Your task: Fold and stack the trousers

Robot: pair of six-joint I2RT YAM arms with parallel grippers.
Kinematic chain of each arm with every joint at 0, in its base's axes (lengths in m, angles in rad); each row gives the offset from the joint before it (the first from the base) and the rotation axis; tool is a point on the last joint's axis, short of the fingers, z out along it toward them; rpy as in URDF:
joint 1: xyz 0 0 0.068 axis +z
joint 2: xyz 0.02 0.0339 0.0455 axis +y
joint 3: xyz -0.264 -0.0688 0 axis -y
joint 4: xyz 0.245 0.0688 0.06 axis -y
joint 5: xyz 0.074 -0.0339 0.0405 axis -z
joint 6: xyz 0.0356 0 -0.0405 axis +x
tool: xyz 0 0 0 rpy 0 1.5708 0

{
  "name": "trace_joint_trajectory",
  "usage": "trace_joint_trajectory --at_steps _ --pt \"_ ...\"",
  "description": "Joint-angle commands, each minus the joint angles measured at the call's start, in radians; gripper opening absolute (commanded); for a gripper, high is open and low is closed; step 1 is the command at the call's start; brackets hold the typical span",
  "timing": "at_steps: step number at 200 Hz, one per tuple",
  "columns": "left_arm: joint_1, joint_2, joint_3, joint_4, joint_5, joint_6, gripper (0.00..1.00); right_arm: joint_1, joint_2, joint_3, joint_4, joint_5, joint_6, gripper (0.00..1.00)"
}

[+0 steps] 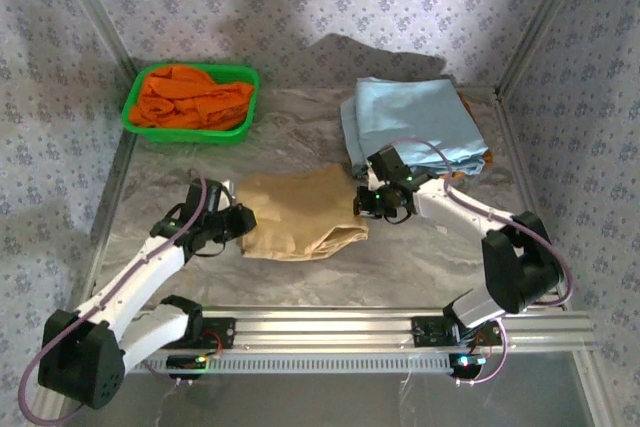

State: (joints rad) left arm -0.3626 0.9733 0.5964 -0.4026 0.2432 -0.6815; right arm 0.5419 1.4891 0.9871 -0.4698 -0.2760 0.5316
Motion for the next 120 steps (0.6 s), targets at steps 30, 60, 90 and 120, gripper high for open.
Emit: trace_joint_trajectory --at_steps 30,60,90,120 --pt "-0.005 -0.075 0.117 -0.122 -0.075 0.018 0.00 0.010 -0.077 0.069 -0.097 0.067 -0.010 0.00" --pt "-0.026 -0.083 0.240 -0.174 -0.099 0.039 0.00 0.016 -0.121 0.128 -0.140 0.102 -0.016 0.00" --pt "-0.064 -0.017 0.378 -0.185 -0.131 0.073 0.00 -0.005 -0.133 0.225 -0.200 0.152 -0.037 0.00" --pt "-0.110 0.078 0.514 -0.148 -0.168 0.099 0.00 -0.061 -0.122 0.341 -0.240 0.164 -0.049 0.00"
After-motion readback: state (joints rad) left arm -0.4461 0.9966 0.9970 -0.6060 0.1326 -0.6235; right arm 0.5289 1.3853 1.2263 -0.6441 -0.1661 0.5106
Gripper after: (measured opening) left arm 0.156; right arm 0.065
